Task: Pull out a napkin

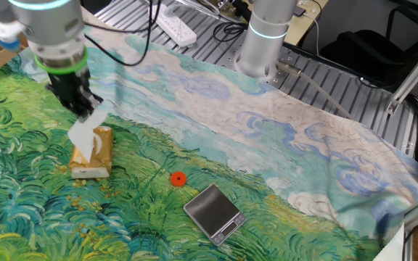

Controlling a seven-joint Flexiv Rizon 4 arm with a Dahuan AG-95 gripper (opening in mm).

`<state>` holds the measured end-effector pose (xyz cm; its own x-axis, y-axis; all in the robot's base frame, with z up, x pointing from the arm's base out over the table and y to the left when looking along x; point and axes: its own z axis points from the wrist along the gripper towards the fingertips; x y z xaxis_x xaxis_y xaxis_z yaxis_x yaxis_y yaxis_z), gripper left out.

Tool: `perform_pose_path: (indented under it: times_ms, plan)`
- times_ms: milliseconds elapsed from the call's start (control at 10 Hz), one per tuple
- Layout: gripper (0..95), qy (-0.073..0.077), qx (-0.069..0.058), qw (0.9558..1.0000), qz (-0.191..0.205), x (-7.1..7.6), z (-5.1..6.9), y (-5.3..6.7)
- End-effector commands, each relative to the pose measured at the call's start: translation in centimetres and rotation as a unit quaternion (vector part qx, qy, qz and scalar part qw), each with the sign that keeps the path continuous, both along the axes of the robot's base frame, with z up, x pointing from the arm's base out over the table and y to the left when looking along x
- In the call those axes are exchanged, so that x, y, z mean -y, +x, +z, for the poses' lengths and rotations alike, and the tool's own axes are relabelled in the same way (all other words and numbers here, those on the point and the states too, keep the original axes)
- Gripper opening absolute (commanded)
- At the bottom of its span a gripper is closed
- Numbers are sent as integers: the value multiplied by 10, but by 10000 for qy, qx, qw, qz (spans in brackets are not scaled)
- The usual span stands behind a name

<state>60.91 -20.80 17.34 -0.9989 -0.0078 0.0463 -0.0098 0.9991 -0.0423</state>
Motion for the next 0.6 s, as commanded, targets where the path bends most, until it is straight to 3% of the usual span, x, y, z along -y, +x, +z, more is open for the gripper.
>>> perform_pose_path:
  times_ms: [100, 300, 600]
  plan:
    - [0, 0, -103, 9999, -99, 6, 26, -9]
    - [0, -20, -190, 9996, -223, 8, 52, -20]
    - [0, -35, -285, 9990, -338, 9, 79, -29]
